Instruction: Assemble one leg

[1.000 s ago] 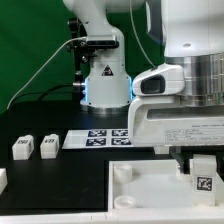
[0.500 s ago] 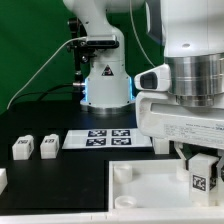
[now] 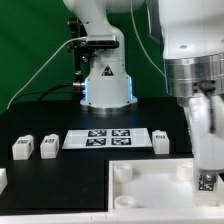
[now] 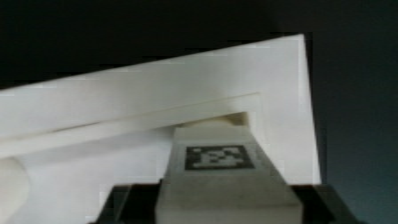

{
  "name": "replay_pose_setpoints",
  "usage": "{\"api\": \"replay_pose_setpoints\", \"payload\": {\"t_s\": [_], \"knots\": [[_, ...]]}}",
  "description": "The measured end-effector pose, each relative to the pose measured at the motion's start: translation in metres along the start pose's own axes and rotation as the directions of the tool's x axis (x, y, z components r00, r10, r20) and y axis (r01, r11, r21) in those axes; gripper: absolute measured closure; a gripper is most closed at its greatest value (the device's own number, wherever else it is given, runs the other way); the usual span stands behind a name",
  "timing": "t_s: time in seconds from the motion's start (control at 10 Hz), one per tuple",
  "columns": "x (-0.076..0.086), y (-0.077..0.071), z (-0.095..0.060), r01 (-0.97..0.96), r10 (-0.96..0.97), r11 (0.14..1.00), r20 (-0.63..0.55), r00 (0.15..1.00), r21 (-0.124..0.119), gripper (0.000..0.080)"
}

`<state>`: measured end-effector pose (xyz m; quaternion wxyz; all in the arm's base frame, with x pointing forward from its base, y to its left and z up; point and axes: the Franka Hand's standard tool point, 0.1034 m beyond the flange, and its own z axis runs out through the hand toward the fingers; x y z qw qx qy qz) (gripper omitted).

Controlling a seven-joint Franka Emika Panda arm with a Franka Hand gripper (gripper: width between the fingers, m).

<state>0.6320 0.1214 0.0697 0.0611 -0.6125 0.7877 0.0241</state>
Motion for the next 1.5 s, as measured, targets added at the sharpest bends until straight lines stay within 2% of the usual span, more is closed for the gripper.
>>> {"api": "replay_pose_setpoints", "payload": {"t_s": [0.2, 0.4, 0.5, 0.6, 0.7, 0.8, 0.9, 1.1, 1.2, 1.5], "knots": [[0.000, -0.001, -0.001, -0.142, 0.142, 0.990, 0.004, 0.990, 0.004, 0.0506], [0.001, -0.001, -0.001, -0.123, 0.123, 0.992, -0.002, 0.992, 0.007, 0.0505], [0.001, 0.000, 0.000, -0.118, 0.118, 0.993, -0.003, 0.993, 0.007, 0.0326], [0.001, 0.000, 0.000, -0.117, 0.117, 0.993, -0.003, 0.993, 0.007, 0.0326], [0.001, 0.000, 0.000, -0.115, 0.115, 0.993, -0.003, 0.993, 0.007, 0.0210], [-0.001, 0.001, 0.000, -0.113, 0.113, 0.994, -0.003, 0.994, 0.006, 0.0162], [-0.005, 0.004, -0.004, -0.109, 0.109, 0.994, 0.005, 0.994, 0.022, 0.0153], [-0.017, 0.017, -0.020, -0.105, 0.104, 0.994, 0.027, 0.994, 0.027, 0.0151], [-0.023, 0.019, -0.026, -0.098, 0.097, 0.995, 0.034, 0.995, 0.031, 0.0151], [-0.026, 0.021, -0.026, -0.087, 0.087, 0.996, 0.034, 0.996, 0.023, 0.0151]]}}
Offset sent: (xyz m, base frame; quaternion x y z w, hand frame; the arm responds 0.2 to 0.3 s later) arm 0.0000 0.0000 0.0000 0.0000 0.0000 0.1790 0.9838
